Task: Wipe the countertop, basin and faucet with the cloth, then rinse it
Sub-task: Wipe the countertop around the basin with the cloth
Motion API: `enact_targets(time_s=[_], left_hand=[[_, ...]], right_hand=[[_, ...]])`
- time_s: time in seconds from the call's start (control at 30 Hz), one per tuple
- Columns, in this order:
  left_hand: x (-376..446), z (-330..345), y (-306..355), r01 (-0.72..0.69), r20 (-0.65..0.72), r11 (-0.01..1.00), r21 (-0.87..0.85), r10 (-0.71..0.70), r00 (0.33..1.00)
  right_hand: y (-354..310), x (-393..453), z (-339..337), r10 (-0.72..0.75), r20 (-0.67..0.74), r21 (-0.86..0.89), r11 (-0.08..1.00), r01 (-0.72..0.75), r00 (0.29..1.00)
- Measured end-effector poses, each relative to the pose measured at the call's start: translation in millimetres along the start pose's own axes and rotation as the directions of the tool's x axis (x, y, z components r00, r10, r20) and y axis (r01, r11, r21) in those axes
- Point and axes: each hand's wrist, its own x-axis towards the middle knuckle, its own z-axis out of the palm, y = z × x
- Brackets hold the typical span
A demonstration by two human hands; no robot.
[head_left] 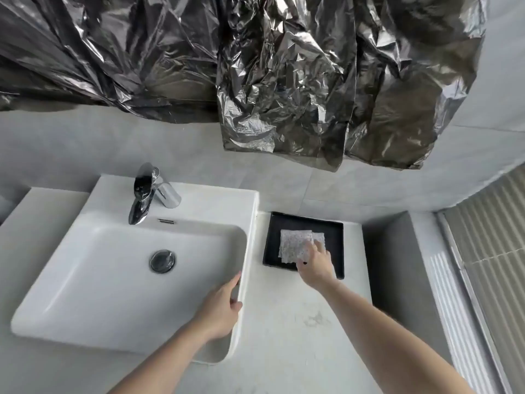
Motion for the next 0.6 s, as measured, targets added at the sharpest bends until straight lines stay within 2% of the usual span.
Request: enact_targets(time_s=[0.2, 0.33, 0.47, 0.6], left_hand=[[6.7, 5.7, -6.5, 0.040, -0.014, 0.992, -0.116, -0.042, 0.999], [8.4, 9.4, -5.8, 0.062, -0.030, 0.992, -0.113, -0.066, 0.997], [7.7, 12.9, -4.8, 0.079, -0.025, 0.992, -0.100, -0.082, 0.996], [5.8, 12.1, -0.9, 0.090, -0.047, 0.994, -0.053, -0.093, 0.995]], right_hand=[[-4.7, 34.1, 15.8, -0.046, 0.113, -0.318, 0.945, 0.080, 0.993], [-0.3, 41.9, 31.0, -0.048, 0.099, -0.417, 0.905, 0.085, 0.994], [7.1, 43.4, 32.7, -0.134, -0.029, -0.390, 0.914, 0.112, 0.991], [-4.1, 35.4, 9.8, -0.061, -0.131, -0.112, 0.993, 0.047, 0.990]])
